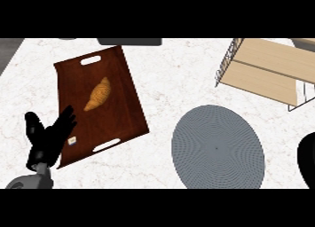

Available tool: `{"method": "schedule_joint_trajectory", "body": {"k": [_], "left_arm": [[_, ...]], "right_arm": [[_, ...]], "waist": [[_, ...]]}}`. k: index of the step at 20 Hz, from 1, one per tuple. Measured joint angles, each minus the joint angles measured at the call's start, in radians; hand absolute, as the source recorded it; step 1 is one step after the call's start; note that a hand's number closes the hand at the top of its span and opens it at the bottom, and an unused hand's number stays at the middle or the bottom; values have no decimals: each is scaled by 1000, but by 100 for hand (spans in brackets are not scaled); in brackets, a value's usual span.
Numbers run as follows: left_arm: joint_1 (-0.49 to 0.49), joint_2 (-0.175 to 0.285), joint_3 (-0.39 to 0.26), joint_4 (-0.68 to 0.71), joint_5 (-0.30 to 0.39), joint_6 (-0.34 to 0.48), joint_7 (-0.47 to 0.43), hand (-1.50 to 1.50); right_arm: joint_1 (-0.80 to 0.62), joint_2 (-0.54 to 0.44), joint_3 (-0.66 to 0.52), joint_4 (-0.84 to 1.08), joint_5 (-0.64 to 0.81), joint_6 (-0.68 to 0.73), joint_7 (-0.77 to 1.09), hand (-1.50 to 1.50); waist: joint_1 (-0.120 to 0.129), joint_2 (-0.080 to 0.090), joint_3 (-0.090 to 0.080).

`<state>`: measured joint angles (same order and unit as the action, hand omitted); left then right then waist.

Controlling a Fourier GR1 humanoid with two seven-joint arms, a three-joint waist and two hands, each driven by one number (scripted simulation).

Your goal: Pick the cupcake from the placemat and place it in the tiered shelf

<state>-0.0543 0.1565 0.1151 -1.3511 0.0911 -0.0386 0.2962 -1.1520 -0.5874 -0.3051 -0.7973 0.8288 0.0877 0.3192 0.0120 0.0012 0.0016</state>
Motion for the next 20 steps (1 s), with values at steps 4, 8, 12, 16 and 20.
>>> {"method": "schedule_joint_trajectory", "body": {"k": [4,8,12,16,20], "left_arm": [[4,-10,-8,-5,-8,5,-7,0],[-11,-9,-6,0,-8,4,-1,0],[-14,-10,-3,8,-9,6,-2,0],[-13,-8,0,2,-8,5,1,0],[-3,-3,3,-9,-1,-2,13,0]], "right_arm": [[-14,-4,-15,21,-7,-22,16,-150],[-33,-8,-89,42,-57,-93,32,-150],[-44,2,-157,37,-129,-138,29,-150],[-80,20,-209,31,-196,-177,51,-150],[-98,8,-271,15,-264,-217,64,-150]], "waist": [[1,0,1],[2,1,1],[0,0,1],[1,0,0],[-1,-1,-1]]}}
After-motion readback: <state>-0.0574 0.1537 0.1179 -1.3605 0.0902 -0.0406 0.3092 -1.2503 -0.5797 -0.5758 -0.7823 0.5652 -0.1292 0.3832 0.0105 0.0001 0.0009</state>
